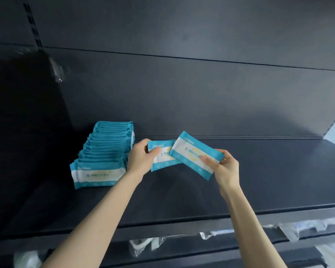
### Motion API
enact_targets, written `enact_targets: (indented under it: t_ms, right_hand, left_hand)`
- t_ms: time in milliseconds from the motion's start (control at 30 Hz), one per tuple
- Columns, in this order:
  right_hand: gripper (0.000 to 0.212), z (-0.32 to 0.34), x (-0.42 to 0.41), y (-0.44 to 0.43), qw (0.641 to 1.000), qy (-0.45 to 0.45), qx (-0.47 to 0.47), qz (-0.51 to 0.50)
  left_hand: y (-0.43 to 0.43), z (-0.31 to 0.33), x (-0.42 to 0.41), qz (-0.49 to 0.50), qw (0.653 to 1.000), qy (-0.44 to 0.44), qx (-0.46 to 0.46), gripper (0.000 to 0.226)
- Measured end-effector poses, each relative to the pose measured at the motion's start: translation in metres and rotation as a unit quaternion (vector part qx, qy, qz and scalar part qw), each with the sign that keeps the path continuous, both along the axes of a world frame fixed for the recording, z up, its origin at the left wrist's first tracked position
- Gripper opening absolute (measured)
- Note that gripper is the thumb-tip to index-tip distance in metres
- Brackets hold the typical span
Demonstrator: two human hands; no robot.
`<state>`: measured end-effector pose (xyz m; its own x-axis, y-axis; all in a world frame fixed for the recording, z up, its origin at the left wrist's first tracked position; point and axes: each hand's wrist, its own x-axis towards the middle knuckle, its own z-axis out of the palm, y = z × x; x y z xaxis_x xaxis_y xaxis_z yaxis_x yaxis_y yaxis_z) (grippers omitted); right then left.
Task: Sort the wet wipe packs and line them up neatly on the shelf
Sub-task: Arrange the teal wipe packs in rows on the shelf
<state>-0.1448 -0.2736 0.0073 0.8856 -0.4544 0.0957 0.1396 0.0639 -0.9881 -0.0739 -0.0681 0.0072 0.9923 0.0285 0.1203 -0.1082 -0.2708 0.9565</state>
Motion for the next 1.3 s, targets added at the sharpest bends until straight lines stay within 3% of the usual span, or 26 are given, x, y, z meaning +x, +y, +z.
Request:
enact_targets:
  t_ms: [233, 400, 500, 633, 767, 933, 1100, 1300]
  right_hand:
    - [0.023, -0.005, 0.081, -0.015, 0.999, 0.02, -0.024, 0.034]
    - [0.024, -0.012, 0.136, -0.018, 0.993, 0.035, -0.059, 0.098]
    - [0.025, -0.018, 0.163, -0.017, 0.985, 0.043, -0.082, 0.147]
    - [0.026, -0.03, 0.185, -0.009, 0.976, 0.047, -0.078, 0.198]
    - [0.029, -0.032, 0.199, 0.005, 0.973, 0.031, -0.105, 0.202]
    - [0.048, -0.036, 0.208, 0.025, 0.977, 0.01, -0.159, 0.138]
    - [0.061, -0.038, 0.206, 0.034, 0.96, 0.01, -0.253, 0.121]
    - [0.051, -0.036, 0.206, 0.037, 0.932, 0.007, -0.347, 0.103]
  left_hand:
    - [-0.02, 0.015, 0.082, -0.009, 0.996, 0.004, 0.094, 0.006]
    - [-0.018, 0.024, 0.13, -0.035, 0.987, 0.06, 0.147, 0.011]
    - [-0.008, 0.028, 0.143, -0.069, 0.981, 0.118, 0.135, 0.008]
    - [0.005, 0.037, 0.151, -0.141, 0.966, 0.181, 0.123, 0.036]
    - [0.007, 0.036, 0.159, -0.15, 0.959, 0.126, 0.204, 0.035]
    - [0.008, 0.039, 0.17, -0.121, 0.91, -0.007, 0.397, 0.033]
    - [0.015, 0.037, 0.172, -0.11, 0.861, -0.089, 0.489, 0.032]
    - [0.023, 0.036, 0.175, -0.132, 0.823, -0.145, 0.533, 0.036]
